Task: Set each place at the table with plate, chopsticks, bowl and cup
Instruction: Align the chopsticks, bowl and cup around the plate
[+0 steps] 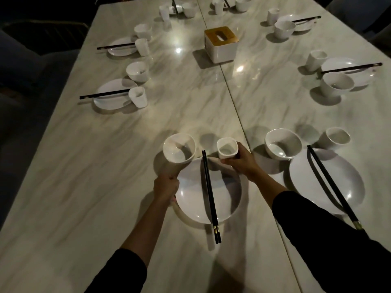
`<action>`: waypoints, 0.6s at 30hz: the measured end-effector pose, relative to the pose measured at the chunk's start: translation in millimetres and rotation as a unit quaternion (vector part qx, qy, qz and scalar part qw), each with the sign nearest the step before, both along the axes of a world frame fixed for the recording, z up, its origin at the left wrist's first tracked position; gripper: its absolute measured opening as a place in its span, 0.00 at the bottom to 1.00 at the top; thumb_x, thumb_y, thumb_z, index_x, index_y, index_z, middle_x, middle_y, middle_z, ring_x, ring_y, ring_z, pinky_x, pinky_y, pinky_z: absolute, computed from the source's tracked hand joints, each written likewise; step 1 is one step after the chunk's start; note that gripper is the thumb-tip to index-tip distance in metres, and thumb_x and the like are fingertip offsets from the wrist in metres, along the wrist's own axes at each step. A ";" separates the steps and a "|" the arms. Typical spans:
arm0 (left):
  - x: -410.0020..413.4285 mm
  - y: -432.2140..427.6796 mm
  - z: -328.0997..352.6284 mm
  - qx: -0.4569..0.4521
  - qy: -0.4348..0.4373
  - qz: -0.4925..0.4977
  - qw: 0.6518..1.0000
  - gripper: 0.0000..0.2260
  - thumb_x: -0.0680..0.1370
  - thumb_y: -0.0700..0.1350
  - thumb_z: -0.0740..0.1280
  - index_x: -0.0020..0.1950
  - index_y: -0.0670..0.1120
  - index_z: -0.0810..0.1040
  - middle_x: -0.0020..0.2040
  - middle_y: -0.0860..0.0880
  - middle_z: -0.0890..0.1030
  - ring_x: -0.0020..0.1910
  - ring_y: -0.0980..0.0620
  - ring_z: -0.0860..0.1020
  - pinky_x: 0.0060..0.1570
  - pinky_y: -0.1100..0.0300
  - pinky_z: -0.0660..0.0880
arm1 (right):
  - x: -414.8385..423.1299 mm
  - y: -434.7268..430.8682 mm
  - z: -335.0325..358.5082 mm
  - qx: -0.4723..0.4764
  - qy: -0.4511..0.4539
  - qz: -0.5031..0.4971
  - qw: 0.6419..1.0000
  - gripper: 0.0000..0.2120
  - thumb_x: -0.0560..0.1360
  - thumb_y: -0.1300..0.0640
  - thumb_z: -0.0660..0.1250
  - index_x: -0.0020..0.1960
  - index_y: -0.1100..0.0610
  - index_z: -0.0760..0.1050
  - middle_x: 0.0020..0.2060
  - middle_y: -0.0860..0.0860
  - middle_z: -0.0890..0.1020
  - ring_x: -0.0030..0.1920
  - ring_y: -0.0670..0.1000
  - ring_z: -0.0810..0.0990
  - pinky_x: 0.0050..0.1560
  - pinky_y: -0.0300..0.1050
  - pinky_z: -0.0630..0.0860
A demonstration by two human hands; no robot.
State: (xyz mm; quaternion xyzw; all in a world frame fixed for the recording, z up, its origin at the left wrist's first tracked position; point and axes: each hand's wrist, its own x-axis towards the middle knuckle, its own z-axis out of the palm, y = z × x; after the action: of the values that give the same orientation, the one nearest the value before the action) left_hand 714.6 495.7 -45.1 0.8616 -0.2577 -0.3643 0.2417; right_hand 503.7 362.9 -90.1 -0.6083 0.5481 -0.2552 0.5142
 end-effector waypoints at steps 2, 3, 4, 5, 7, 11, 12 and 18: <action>0.3 -0.1 -0.7 -0.002 -0.003 -0.001 1.000 0.10 0.73 0.36 0.62 0.49 0.37 0.81 0.46 0.37 0.82 0.44 0.37 0.82 0.47 0.45 0.81 | 0.1 -0.1 0.2 0.001 0.001 0.000 1.000 0.32 0.63 0.58 0.79 0.64 0.50 0.71 0.55 0.47 0.79 0.56 0.50 0.77 0.57 0.48 0.74; 0.3 0.1 -1.3 -0.003 -0.004 -0.002 1.000 0.10 0.73 0.37 0.63 0.48 0.37 0.82 0.46 0.37 0.82 0.44 0.37 0.82 0.47 0.44 0.81 | 0.1 0.0 0.2 0.001 0.003 0.003 1.000 0.32 0.64 0.57 0.78 0.65 0.50 0.70 0.55 0.47 0.78 0.57 0.50 0.77 0.58 0.49 0.74; 0.5 0.2 -2.2 -0.004 -0.005 -0.004 1.000 0.10 0.73 0.37 0.63 0.49 0.37 0.82 0.46 0.37 0.83 0.44 0.37 0.82 0.47 0.44 0.81 | -0.1 0.4 0.2 0.002 0.005 0.006 1.000 0.33 0.64 0.57 0.78 0.66 0.51 0.70 0.56 0.48 0.78 0.58 0.51 0.76 0.59 0.50 0.74; 0.8 0.6 -2.9 -0.006 -0.004 -0.005 1.000 0.10 0.73 0.37 0.63 0.49 0.37 0.82 0.46 0.37 0.83 0.44 0.37 0.82 0.47 0.44 0.81 | 0.1 1.2 0.4 0.005 0.005 0.008 1.000 0.33 0.65 0.58 0.78 0.66 0.51 0.69 0.57 0.49 0.78 0.59 0.51 0.76 0.60 0.51 0.74; 1.7 1.4 -4.4 -0.009 -0.005 -0.007 1.000 0.11 0.72 0.37 0.63 0.50 0.38 0.82 0.47 0.37 0.83 0.45 0.37 0.82 0.48 0.45 0.81 | 0.7 3.2 1.6 0.009 0.003 0.007 1.000 0.33 0.66 0.58 0.78 0.67 0.52 0.68 0.58 0.49 0.77 0.60 0.51 0.75 0.61 0.52 0.73; 1.7 3.3 -5.4 -0.009 -0.006 -0.008 1.000 0.10 0.72 0.36 0.63 0.47 0.38 0.82 0.44 0.38 0.82 0.38 0.40 0.81 0.39 0.49 0.82 | 3.0 6.9 4.0 0.004 0.008 -0.001 1.000 0.34 0.66 0.57 0.77 0.68 0.52 0.67 0.60 0.51 0.77 0.61 0.52 0.75 0.61 0.50 0.73; 1.7 3.6 -5.7 -0.011 -0.006 -0.008 1.000 0.09 0.72 0.35 0.63 0.47 0.38 0.81 0.44 0.39 0.82 0.36 0.41 0.80 0.39 0.50 0.82 | 3.5 7.3 5.1 0.005 0.010 -0.005 1.000 0.34 0.66 0.57 0.78 0.68 0.52 0.66 0.60 0.51 0.77 0.61 0.52 0.75 0.60 0.49 0.72; -10.1 9.9 -8.9 -0.033 -0.049 0.016 0.998 0.11 0.74 0.36 0.64 0.55 0.39 0.80 0.52 0.41 0.82 0.50 0.43 0.80 0.48 0.56 0.74 | 7.8 21.1 21.4 0.024 -0.040 -0.048 0.998 0.44 0.65 0.65 0.77 0.75 0.55 0.58 0.68 0.55 0.71 0.68 0.55 0.70 0.66 0.51 0.70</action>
State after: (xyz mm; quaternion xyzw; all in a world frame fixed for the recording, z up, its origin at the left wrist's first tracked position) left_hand 704.5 505.6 -54.1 0.8742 -0.2670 -0.3087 0.2629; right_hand 511.6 384.0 -68.7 -0.5579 0.5614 -0.2903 0.5379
